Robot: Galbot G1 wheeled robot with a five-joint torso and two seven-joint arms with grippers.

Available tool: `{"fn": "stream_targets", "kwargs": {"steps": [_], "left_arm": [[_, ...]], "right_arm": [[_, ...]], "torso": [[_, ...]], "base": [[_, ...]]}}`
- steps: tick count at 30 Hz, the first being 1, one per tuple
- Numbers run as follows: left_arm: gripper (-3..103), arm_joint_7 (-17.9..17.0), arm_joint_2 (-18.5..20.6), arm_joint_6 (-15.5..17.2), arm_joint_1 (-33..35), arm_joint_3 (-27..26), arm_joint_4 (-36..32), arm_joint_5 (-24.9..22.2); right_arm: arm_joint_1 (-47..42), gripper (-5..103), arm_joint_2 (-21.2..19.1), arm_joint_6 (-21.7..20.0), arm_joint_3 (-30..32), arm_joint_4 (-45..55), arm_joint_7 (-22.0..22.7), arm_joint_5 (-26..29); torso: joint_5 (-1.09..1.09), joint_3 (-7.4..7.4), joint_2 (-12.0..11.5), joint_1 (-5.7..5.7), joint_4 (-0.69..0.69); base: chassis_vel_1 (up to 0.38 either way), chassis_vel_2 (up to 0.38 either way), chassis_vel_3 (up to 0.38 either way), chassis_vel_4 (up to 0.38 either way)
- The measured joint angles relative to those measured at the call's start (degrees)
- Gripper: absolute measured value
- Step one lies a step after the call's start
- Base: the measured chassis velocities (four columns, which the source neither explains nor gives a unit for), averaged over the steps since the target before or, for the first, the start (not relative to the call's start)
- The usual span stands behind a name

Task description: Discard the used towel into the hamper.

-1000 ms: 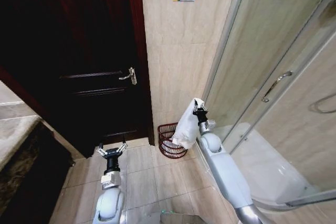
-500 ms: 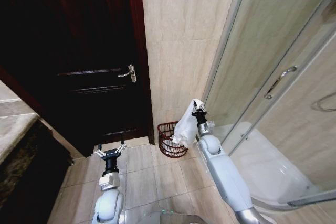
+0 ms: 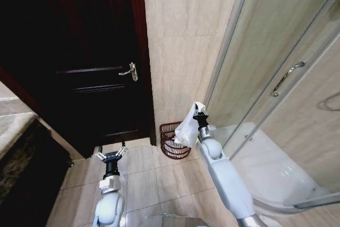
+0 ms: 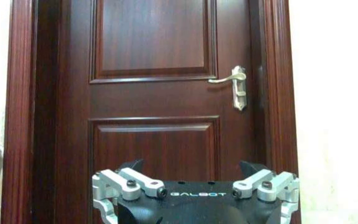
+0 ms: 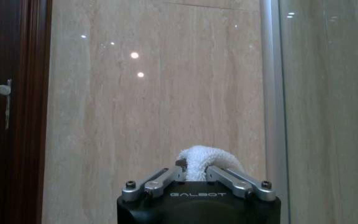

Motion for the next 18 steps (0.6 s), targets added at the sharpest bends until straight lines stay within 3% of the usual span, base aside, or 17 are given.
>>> {"fn": "stream_targets", "kwargs": {"steps": [18], "left_arm": [[100,2.05,0.71,0.66,-1.47,0.19,1.71,-0.33]], "right_arm": [[-0.64,3,0.43,0.09,0.2,-1.13,-0.59,-0.76]], "torso": [[0.0,-2.76,-5.08,-2.3,0.0]], "base": [[0.0,0.0,0.0,0.0]]}}
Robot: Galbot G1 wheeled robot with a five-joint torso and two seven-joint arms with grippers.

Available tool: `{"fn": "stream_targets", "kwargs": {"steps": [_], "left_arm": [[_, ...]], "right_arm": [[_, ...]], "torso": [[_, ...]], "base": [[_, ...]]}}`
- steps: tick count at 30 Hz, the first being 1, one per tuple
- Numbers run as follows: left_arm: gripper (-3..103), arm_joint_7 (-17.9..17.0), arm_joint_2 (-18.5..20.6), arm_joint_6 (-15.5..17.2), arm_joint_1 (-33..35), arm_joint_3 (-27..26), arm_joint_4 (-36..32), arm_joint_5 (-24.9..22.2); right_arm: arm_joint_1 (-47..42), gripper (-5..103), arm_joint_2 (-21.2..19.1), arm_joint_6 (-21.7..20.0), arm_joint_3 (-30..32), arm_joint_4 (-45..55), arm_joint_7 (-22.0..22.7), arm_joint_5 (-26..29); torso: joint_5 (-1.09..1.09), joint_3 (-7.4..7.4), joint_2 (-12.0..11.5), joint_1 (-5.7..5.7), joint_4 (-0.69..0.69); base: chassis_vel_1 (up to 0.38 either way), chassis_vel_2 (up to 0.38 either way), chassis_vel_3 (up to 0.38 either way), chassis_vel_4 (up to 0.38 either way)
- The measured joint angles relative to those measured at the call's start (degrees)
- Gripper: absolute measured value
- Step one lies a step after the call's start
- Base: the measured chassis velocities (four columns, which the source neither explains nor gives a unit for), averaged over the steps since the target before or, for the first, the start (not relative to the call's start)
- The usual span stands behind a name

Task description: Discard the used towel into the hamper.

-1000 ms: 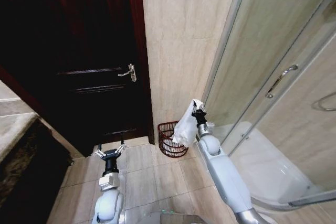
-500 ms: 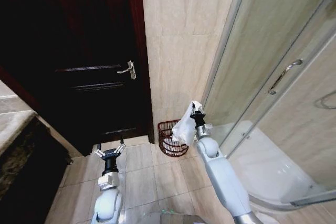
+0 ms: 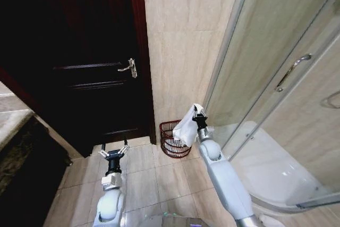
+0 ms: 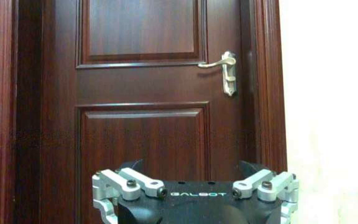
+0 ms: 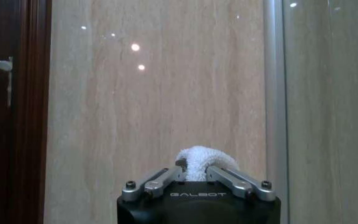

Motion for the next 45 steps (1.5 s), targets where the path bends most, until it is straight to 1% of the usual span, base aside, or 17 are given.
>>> {"fn": "stream_targets", "kwargs": {"steps": [3,5,22,23,25,26,33,37,39,45], "left_arm": [[100,0.14,0.27,0.04,-0.07,-0.07,0.22,-0.17],[100,0.17,0.35,0.04,-0.07,-0.09,0.26,-0.23],[100,1.37,1.47,0.12,-1.3,-0.13,2.04,-1.35],[100,1.37,1.47,0.12,-1.3,-0.13,2.04,-1.35],[100,1.57,1.4,0.13,-1.6,-0.06,2.45,-1.35],[100,1.57,1.4,0.13,-1.6,-0.06,2.45,-1.35],[100,1.76,1.51,0.52,-2.78,0.13,3.18,-0.49],[100,1.87,1.4,0.83,-2.9,0.26,2.86,-0.16],[100,1.98,1.32,0.89,-3.09,0.31,2.77,-0.12],[100,1.87,0.97,-0.12,-3.8,0.03,3.88,-0.4]], "right_arm": [[-0.26,3,0.23,-0.65,-0.21,0.09,0.02,-0.79],[-0.34,3,0.32,-0.71,-0.22,0.13,0.03,-1.0],[-0.93,3,0.35,-0.45,0.05,1.06,0.44,-1.77],[-0.93,3,0.35,-0.45,0.05,1.06,0.44,-1.77],[-0.94,3,0.23,-0.43,0.13,1.21,0.42,-1.77],[-0.94,3,0.23,-0.43,0.13,1.21,0.42,-1.77],[-2.03,3,0.38,-0.69,0.95,2.26,-0.01,-2.65],[-2.24,3,0.38,-0.63,1.24,2.31,0.06,-2.59],[-2.32,3,0.34,-0.6,1.28,2.14,0.28,-2.59],[-2.6,3,0.01,0.11,1.27,2.18,0.4,-2.48]], "torso": [[0.0,-0.63,-1.11,-0.47,0.0],[0.0,-0.79,-1.42,-0.6,0.0],[0.0,-3.4,-6.03,-2.63,0.0],[0.0,-3.4,-6.03,-2.63,0.0],[0.0,-3.94,-6.95,-3.01,0.0],[0.0,-3.94,-6.95,-3.01,0.0],[0.0,-5.15,-9.07,-3.93,0.0],[0.0,-5.53,-9.75,-4.23,0.0],[0.0,-5.97,-10.53,-4.57,0.0],[0.0,-6.68,-11.76,-5.08,0.0]], "base": [[0.0,0.0,0.0,0.0],[0.0,0.0,0.0,0.0],[0.0,0.0,0.0,0.0],[0.0,0.0,0.0,0.0],[0.0,0.0,0.0,0.0],[0.0,0.0,0.0,0.0],[0.0,0.0,0.0,0.0],[0.0,0.0,0.0,0.0],[0.0,0.0,0.0,0.0],[0.0,0.0,0.0,0.0]]}}
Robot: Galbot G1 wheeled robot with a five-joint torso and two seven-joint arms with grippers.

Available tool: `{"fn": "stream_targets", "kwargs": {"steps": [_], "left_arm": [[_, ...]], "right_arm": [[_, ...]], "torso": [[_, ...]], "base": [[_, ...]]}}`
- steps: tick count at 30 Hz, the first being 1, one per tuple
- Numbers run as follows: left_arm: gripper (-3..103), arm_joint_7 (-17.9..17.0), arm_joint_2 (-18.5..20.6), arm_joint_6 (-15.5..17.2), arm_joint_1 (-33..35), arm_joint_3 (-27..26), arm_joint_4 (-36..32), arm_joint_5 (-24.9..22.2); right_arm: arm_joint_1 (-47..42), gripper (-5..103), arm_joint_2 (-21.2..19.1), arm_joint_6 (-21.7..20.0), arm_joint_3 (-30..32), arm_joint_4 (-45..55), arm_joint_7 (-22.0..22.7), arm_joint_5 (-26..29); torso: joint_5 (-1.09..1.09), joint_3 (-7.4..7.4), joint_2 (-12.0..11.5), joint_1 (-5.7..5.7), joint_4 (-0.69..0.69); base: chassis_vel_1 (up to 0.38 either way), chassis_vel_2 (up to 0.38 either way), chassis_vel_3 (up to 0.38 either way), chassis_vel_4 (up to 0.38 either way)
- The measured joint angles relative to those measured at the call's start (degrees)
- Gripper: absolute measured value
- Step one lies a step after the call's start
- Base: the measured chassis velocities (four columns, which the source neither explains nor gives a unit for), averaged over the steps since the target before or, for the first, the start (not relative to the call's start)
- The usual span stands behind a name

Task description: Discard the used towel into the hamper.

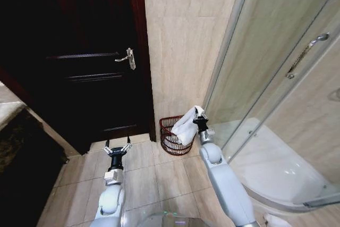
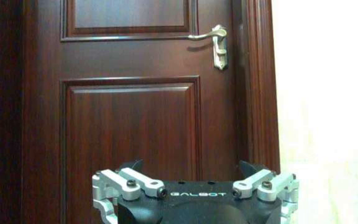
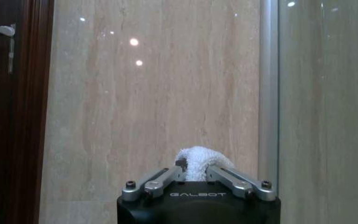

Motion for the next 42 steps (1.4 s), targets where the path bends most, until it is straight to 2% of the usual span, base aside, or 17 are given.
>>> {"fn": "stream_targets", "kwargs": {"steps": [17,42], "left_arm": [[100,-0.16,1.73,-0.8,-0.25,-0.23,1.92,-1.17],[100,-0.21,1.69,-1.6,0.08,-0.18,1.49,0.09]], "right_arm": [[4.12,3,1.05,0.65,0.01,-3.47,-0.07,-1.87],[1.57,3,0.9,0.3,0.25,-1.17,-0.53,-1.96]], "torso": [[0.0,-0.04,-0.03,0.0,0.01],[0.0,0.17,0.33,0.16,-0.01]], "base": [[0.0,0.0,0.0,0.0],[-0.033,0.038,0.033,-0.032]]}}
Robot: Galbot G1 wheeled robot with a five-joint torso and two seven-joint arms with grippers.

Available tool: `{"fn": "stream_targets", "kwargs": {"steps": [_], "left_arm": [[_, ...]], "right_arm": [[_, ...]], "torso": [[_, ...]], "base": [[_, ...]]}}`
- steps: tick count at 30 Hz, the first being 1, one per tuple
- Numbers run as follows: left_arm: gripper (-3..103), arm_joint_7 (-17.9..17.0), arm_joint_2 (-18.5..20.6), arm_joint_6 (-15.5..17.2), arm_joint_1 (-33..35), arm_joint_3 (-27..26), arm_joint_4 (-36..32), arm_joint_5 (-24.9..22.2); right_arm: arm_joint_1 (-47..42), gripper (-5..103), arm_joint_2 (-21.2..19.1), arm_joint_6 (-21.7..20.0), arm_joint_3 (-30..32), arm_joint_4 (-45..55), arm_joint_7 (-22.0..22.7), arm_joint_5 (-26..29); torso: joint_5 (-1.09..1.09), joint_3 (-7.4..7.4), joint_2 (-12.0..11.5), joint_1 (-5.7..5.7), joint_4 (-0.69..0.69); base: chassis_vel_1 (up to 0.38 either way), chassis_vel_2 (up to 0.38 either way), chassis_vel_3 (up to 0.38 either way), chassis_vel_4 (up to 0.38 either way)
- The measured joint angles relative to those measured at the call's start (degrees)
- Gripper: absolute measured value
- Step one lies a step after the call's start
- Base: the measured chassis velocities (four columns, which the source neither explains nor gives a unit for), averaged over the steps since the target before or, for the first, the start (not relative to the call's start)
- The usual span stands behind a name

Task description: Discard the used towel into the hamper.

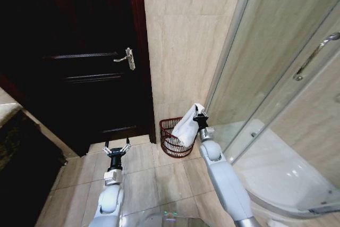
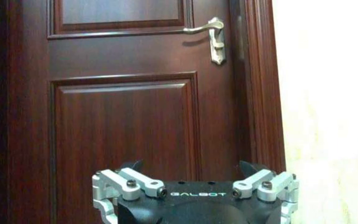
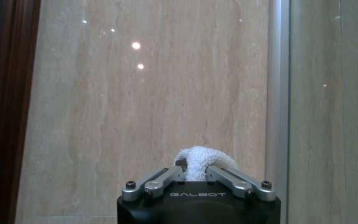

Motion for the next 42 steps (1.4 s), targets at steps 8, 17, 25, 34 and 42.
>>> {"fn": "stream_targets", "kwargs": {"steps": [8,17,25,34,42], "left_arm": [[100,-0.09,-0.1,-0.12,0.38,-0.17,-0.65,0.07],[100,-0.15,-0.01,0.01,0.71,-0.52,-1.18,-0.01],[100,-0.16,-0.33,-0.03,0.48,-0.16,-0.74,0.03],[100,-0.14,-0.47,-0.02,0.29,0.08,-0.75,0.08],[100,-0.09,-1.84,11.76,4.77,-0.35,-8.85,-1.96]], "right_arm": [[-2.34,3,-0.22,-0.2,-0.07,3.12,0.21,-0.26],[-6.38,3,-0.58,0.32,0.48,6.16,0.9,-0.97],[-10.62,3,-0.8,0.42,0.73,9.77,1.98,-1.7],[-12.76,3,-0.7,0.69,0.72,11.36,2.57,-1.92],[-13.8,3,-0.8,0.95,0.87,11.81,2.33,-1.99]], "torso": [[0.0,0.02,0.07,0.01,0.01],[0.0,0.05,0.09,0.04,0.0],[0.0,0.06,0.12,0.04,0.01],[0.0,0.07,0.13,0.05,0.01],[0.0,0.07,0.14,0.06,0.02]], "base": [[-0.038,0.034,0.034,-0.033],[-0.058,0.055,0.051,-0.052],[-0.057,0.056,0.054,-0.046],[-0.034,0.034,0.039,-0.034],[-0.056,0.055,0.055,-0.059]]}}
